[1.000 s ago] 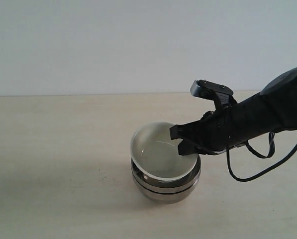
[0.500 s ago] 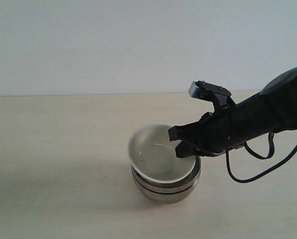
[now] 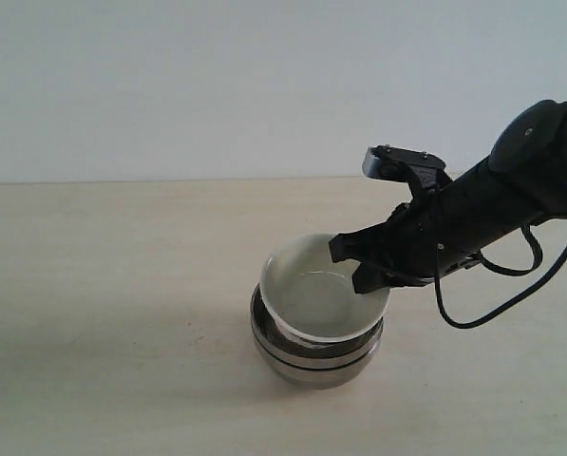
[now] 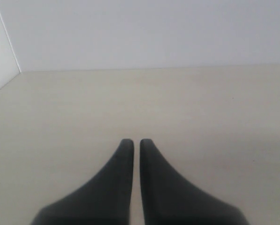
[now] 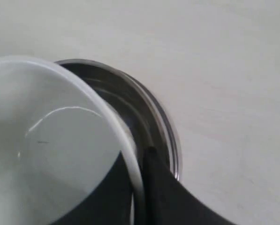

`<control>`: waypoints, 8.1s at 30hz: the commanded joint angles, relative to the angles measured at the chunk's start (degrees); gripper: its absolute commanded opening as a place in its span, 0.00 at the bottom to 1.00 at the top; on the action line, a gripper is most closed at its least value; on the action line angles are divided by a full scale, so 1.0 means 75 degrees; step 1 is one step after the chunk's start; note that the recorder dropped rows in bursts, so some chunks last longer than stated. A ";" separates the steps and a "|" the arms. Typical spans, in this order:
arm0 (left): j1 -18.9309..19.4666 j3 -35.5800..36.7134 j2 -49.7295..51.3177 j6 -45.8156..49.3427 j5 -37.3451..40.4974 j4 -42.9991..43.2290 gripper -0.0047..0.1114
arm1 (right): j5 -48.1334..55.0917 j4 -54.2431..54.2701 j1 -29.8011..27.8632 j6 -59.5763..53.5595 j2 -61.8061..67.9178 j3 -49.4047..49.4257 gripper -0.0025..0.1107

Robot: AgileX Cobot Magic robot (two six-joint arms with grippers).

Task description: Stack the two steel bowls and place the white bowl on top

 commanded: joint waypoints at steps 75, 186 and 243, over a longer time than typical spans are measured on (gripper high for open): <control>0.0004 0.0027 -0.0023 -0.0086 -0.0051 -0.0021 0.08 | -0.0254 -0.2600 0.0600 0.1117 -0.0012 -0.1017 0.02; 0.0004 0.0027 -0.0023 -0.0086 -0.0051 -0.0021 0.08 | -0.2558 -0.2343 0.0990 0.0663 -1.1501 0.2570 0.02; 0.0004 0.0027 -0.0023 -0.0086 -0.0051 -0.0021 0.08 | -0.3185 -0.3735 -0.2679 0.4188 -1.3533 0.6472 0.02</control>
